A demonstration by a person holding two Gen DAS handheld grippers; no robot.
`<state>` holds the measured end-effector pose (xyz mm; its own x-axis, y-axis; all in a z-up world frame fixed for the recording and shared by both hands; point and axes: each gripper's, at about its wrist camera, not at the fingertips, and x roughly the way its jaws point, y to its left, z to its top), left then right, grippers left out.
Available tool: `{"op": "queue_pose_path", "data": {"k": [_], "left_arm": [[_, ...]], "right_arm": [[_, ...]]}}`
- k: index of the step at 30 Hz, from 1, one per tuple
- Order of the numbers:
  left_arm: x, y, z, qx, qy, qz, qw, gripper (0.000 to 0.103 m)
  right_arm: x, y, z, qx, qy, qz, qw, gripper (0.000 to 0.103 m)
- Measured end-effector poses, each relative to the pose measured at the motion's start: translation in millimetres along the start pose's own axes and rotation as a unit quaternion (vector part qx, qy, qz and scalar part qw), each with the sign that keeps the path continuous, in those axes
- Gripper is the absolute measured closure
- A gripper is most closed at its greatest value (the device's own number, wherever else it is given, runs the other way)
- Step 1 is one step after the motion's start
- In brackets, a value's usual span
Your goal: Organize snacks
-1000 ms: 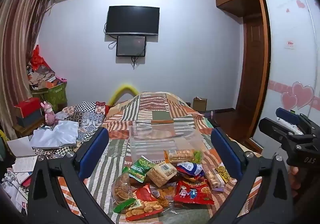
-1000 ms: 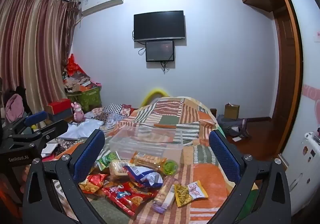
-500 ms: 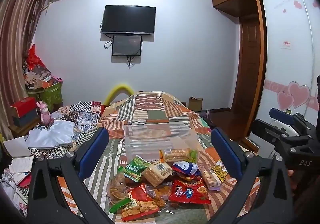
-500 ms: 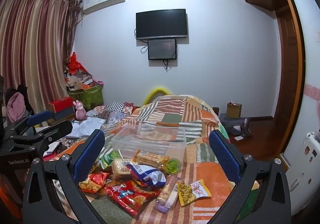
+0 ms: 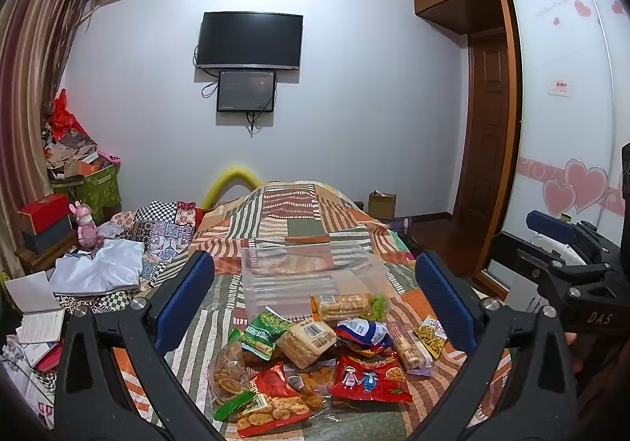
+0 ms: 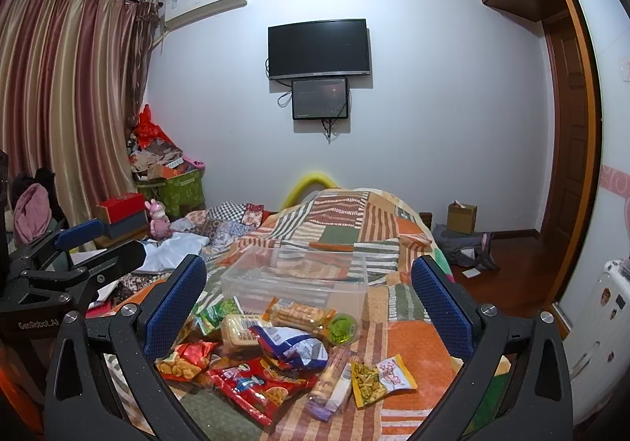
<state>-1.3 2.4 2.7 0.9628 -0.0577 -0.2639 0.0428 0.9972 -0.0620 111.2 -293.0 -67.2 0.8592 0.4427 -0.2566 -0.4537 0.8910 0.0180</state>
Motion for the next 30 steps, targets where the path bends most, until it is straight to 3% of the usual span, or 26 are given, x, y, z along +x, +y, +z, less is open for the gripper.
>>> {"op": "queue_pose_path", "data": {"k": [30], "left_arm": [[4.2,1.2,-4.6,-0.007,0.004,-0.003,1.0000,0.000]], "right_arm": [[-0.3,0.9,0.8,0.006,0.002,0.011,1.000,0.000]]}}
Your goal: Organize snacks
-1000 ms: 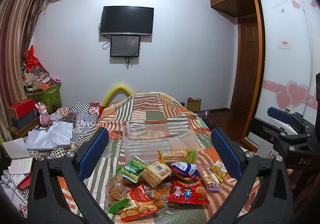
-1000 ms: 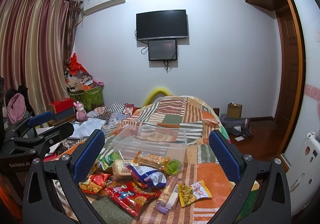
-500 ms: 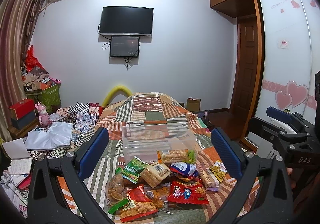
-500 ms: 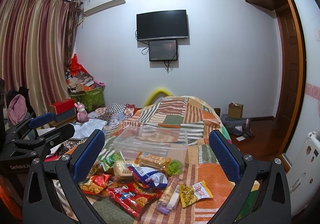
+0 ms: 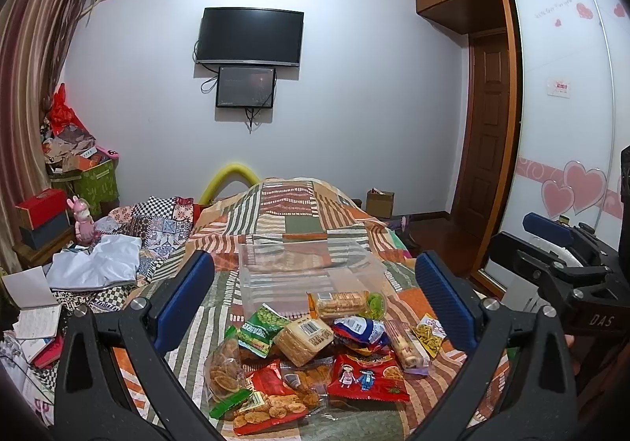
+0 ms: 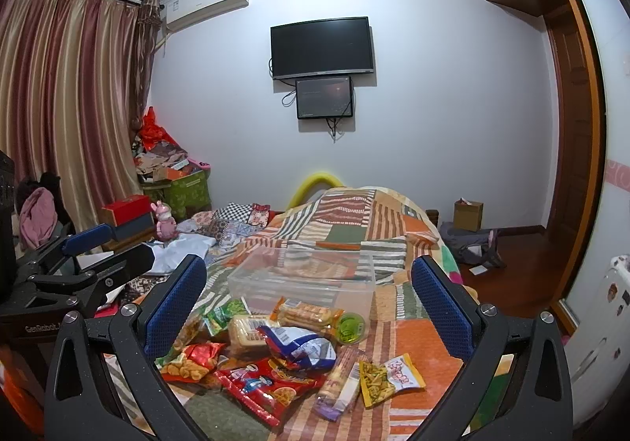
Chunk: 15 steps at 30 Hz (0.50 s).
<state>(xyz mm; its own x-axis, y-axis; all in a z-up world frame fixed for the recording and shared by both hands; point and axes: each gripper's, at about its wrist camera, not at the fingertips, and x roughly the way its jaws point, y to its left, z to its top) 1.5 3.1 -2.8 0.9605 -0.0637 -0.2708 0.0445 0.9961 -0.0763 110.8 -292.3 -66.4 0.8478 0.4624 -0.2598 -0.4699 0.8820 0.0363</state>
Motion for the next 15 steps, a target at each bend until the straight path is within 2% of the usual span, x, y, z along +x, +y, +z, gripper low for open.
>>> {"op": "queue_pose_path", "data": {"k": [15], "left_arm": [[1.7,1.1,-1.1,-0.001,0.001,0.000,1.0000,0.000]], "right_arm": [[0.8,1.0,-1.5,0.000,0.002,0.002,1.000,0.000]]}}
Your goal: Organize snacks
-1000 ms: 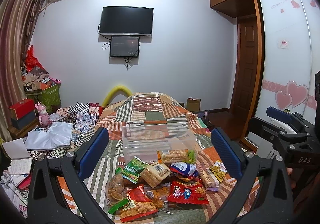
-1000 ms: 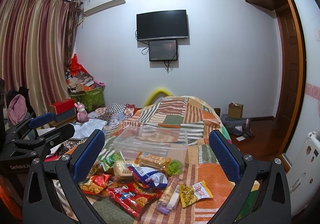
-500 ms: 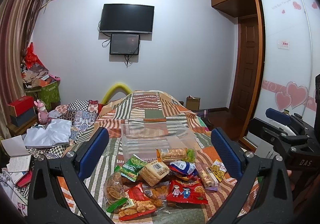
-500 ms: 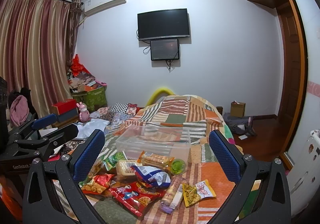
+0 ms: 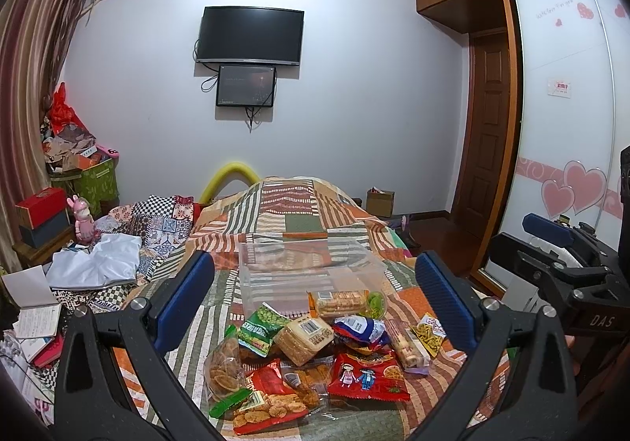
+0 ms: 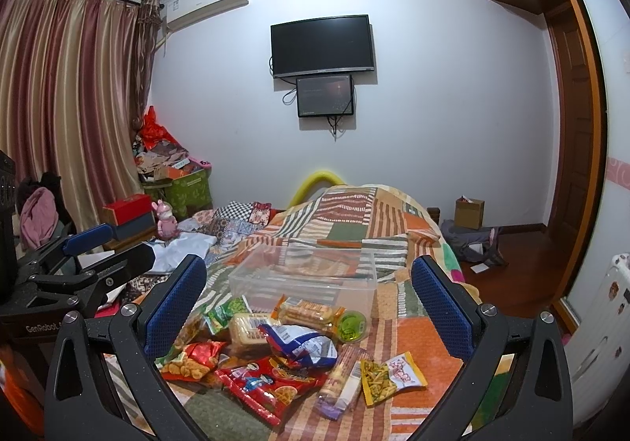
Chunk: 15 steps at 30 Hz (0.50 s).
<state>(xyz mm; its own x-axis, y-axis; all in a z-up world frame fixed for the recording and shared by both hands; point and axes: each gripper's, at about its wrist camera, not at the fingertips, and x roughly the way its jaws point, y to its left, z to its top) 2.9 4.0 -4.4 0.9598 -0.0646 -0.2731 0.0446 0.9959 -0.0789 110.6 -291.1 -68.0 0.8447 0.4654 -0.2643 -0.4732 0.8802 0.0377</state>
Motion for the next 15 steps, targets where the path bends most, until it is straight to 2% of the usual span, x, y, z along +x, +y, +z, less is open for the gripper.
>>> {"op": "queue_pose_path", "data": {"k": [15], "left_arm": [[6.2,1.3,-3.1,-0.001,0.008,-0.001,1.0000,0.000]], "right_arm": [[5.4,-4.0,-3.9,0.005,0.006,0.001,1.000,0.000]]}}
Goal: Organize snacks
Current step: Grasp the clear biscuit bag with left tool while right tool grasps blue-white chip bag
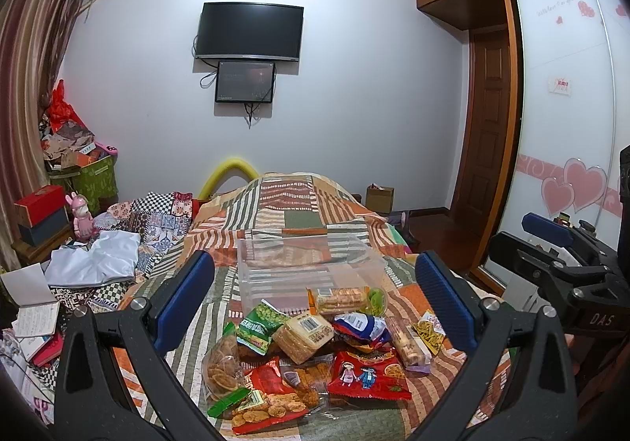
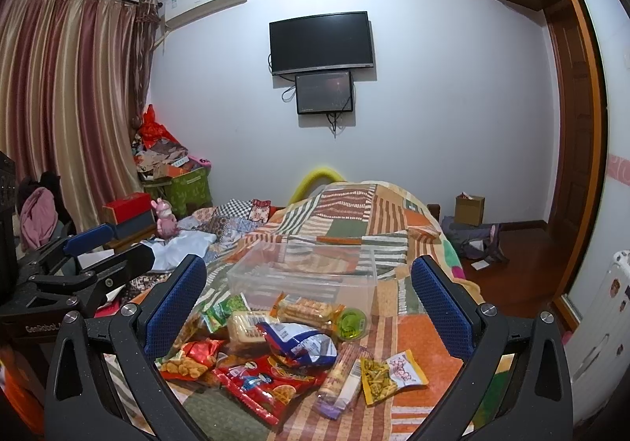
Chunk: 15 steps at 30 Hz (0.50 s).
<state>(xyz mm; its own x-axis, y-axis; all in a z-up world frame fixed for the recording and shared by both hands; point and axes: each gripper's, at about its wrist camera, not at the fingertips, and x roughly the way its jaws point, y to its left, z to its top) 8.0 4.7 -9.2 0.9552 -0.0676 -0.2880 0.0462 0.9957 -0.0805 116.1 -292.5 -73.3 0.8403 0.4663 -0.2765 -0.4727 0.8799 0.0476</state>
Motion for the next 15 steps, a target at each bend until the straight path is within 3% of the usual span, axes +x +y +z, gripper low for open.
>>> {"op": "queue_pose_path", "data": {"k": [8,15], "left_arm": [[21.1,5.6,-8.4,0.000,0.026,-0.002,0.9997,0.000],[63.5,16.1,-30.4,0.001,0.094,-0.002,0.9956,0.000]], "right_arm": [[23.8,-11.4,-8.9,0.005,0.033,0.001,0.999,0.000],[63.5,-28.0,-32.7,0.014,0.103,0.010,0.995,0.000]]}}
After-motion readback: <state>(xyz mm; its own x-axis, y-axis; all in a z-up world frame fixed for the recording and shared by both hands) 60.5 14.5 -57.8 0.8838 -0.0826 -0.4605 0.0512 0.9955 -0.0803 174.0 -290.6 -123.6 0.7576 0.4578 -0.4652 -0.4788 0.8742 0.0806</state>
